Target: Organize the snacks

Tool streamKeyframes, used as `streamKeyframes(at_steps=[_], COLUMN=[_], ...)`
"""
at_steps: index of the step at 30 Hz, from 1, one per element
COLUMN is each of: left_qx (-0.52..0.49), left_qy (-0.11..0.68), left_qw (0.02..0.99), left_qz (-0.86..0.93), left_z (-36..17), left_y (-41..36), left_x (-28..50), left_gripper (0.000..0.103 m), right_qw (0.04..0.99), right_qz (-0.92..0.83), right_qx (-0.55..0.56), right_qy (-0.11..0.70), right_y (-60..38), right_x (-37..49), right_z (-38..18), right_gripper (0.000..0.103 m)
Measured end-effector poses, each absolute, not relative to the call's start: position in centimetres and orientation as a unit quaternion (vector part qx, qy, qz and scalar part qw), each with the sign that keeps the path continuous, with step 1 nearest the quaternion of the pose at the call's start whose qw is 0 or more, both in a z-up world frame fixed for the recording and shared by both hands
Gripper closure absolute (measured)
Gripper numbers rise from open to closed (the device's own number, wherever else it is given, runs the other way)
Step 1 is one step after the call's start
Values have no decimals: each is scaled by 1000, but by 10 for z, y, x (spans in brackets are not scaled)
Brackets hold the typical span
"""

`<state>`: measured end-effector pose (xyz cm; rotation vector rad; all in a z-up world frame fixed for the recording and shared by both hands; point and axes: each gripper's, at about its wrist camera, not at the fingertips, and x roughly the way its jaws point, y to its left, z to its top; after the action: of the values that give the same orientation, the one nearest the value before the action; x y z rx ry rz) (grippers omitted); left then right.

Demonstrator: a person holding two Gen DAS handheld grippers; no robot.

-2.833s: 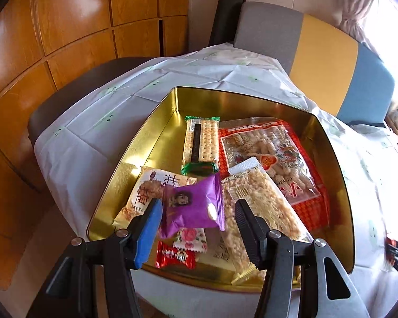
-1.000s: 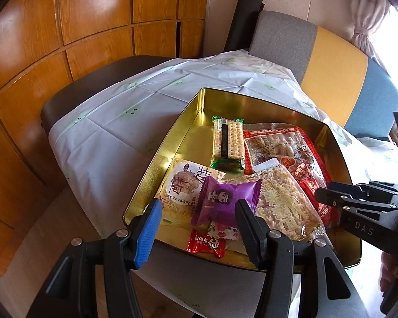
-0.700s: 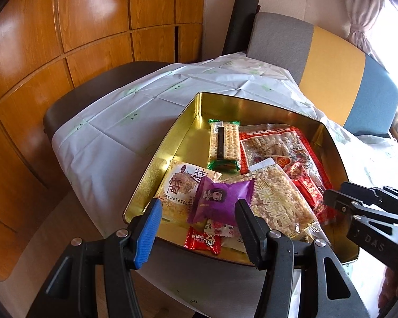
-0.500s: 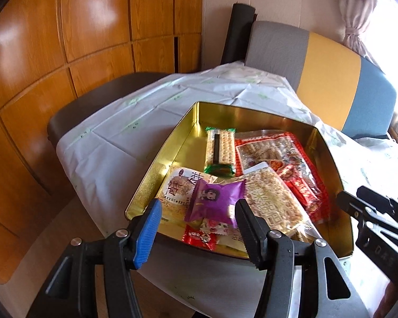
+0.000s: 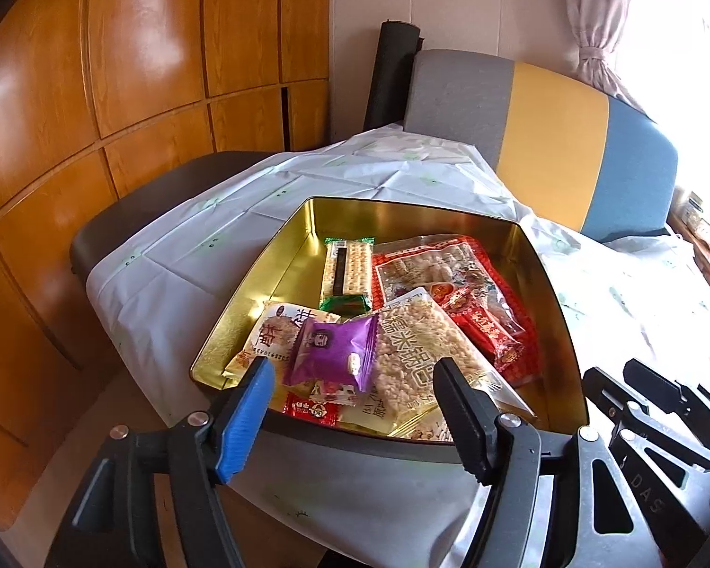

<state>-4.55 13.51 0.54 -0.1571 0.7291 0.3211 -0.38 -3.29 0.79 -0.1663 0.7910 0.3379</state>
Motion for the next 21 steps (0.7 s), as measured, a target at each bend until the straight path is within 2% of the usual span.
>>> streamKeyframes(at_steps=[21], left_qx=[-72], left_qy=[352], left_qw=[920], left_qz=[155], left_z=[7], left_y=[135], left_x=[-49], left_gripper=[32], right_qw=[908], right_qz=[162], right_qx=[-79], right_qy=[379], right_y=[-33], right_x=[-9], right_z=[5], right_gripper=[61])
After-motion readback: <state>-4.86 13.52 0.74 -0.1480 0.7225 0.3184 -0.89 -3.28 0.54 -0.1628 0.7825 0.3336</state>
